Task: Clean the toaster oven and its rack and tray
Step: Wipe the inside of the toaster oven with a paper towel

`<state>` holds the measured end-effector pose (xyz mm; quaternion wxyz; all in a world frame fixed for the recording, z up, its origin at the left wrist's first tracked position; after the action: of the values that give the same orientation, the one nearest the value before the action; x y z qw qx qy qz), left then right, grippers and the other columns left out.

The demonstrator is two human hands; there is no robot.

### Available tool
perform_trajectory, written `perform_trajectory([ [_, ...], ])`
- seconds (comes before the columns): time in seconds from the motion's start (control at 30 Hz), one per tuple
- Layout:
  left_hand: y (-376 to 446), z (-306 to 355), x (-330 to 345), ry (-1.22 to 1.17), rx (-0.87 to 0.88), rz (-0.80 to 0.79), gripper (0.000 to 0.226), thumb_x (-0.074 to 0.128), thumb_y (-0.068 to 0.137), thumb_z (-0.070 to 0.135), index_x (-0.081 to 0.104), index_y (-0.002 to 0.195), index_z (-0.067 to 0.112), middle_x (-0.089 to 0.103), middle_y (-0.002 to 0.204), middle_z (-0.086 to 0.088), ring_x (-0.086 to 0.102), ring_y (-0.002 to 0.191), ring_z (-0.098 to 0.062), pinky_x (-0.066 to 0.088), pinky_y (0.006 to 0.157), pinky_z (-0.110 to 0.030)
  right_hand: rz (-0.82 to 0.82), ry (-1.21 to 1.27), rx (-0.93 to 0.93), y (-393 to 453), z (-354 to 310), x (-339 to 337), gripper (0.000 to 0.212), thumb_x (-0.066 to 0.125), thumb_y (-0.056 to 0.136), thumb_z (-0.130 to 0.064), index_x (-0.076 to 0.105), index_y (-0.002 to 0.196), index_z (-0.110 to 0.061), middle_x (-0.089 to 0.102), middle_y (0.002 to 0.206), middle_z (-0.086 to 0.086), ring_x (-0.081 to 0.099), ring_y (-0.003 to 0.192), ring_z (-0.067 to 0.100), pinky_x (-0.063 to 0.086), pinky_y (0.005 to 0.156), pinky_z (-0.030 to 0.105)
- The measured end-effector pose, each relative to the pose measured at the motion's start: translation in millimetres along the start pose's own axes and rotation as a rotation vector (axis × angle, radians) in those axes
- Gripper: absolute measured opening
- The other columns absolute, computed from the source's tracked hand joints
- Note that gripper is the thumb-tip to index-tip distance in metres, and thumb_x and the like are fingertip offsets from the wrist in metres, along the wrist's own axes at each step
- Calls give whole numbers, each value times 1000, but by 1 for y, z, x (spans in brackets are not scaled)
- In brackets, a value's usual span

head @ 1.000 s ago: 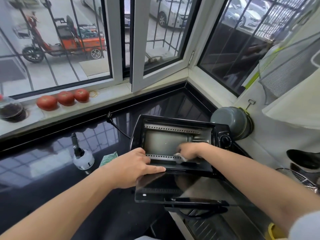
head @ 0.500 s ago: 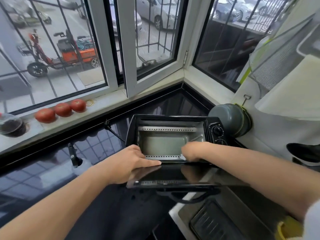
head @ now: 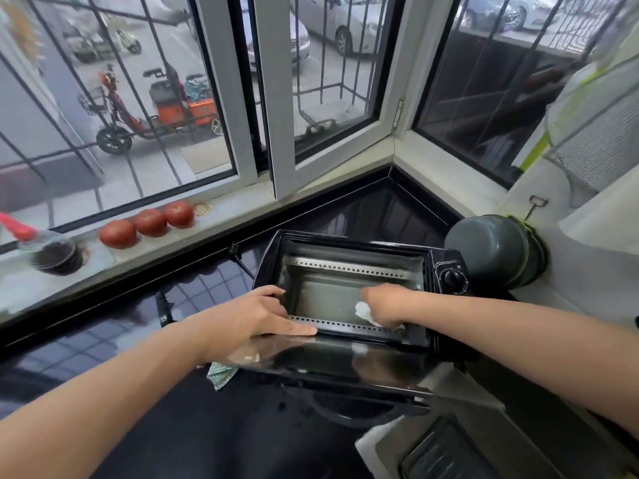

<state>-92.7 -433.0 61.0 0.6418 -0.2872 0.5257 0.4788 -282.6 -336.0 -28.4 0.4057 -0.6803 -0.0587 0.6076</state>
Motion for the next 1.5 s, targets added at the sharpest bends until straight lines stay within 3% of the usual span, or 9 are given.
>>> perform_trajectory([
  [0.2, 7, -3, -8, -98, 18, 107, 62, 70, 98, 13, 51, 147, 45, 57, 75, 7, 55, 72, -9, 35, 117, -33, 27, 59, -36, 21, -21, 2, 38, 53, 94, -13, 44, 130, -10, 61, 107, 13, 57, 84, 31, 48, 67, 32],
  [0.33, 6, -7, -3, -135, -22, 94, 49, 66, 103, 28, 52, 145, 49, 55, 76, 11, 54, 74, -4, 35, 118, -38, -195, 143, 66, 23, -24, 18, 26, 50, 97, -8, 60, 121, -2, 63, 127, 14, 61, 114, 30, 48, 85, 32],
  [0.47, 5, -10, 3, -62, 4, 68, 73, 75, 97, 22, 39, 150, 56, 53, 77, 14, 53, 75, -6, 34, 117, -36, -162, 368, 120, 42, -34, 19, 10, 61, 89, -17, 66, 96, -12, 69, 103, 12, 70, 99, 36, 55, 80, 37],
  [0.6, 5, -13, 7, -71, -37, 117, 59, 73, 99, 30, 48, 145, 56, 50, 74, 12, 48, 69, -7, 30, 116, -29, -308, 631, 58, 43, -78, 26, 23, 56, 93, -24, 72, 108, -16, 70, 108, 11, 71, 86, 33, 59, 71, 52],
  [0.77, 4, -11, 6, -136, -49, 81, 46, 68, 101, 25, 59, 142, 44, 45, 78, 16, 44, 74, -2, 27, 117, -31, -283, 303, -268, 57, -110, 15, 35, 46, 101, -27, 54, 133, -37, 59, 123, -15, 59, 106, 12, 47, 88, 30],
  [1.0, 5, -16, 9, -106, -119, 120, 47, 75, 96, 30, 62, 138, 46, 54, 77, 17, 54, 78, -2, 32, 112, -30, 174, -236, -560, 80, -122, -12, 48, 40, 102, -33, 38, 148, -19, 33, 154, 8, 20, 147, 28, 18, 122, 43],
  [1.13, 7, -5, -8, -211, -120, 196, 37, 45, 108, 49, 72, 129, 35, 61, 73, 6, 57, 71, -14, 31, 111, -27, 220, -189, -357, 84, -99, -12, 69, 40, 99, -14, 7, 159, -16, -10, 166, 7, -4, 153, 24, 5, 122, 37],
  [1.33, 6, -10, -3, -140, -112, 155, 37, 65, 101, 28, 65, 136, 43, 54, 74, 11, 45, 72, -3, 33, 108, -27, 41, -135, -210, 90, -76, 4, 71, 34, 99, -20, -4, 159, -22, -21, 164, 0, -14, 152, 21, 3, 124, 45],
  [1.5, 10, -12, -2, -127, -78, 107, 39, 70, 101, 26, 65, 137, 42, 51, 70, 13, 45, 71, -3, 33, 98, -22, -92, -67, 74, 73, -23, 24, 64, 47, 89, -23, 29, 150, -21, 35, 150, 5, 39, 136, 26, 36, 110, 35],
])
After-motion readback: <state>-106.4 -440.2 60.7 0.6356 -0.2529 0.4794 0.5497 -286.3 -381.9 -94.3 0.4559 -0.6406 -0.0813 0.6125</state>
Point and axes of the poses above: each hand's wrist, its own y-axis towards the middle knuckle, its own x-axis out of the palm, z = x × y, the point moved 10 cm from there along y, towards the middle knuckle
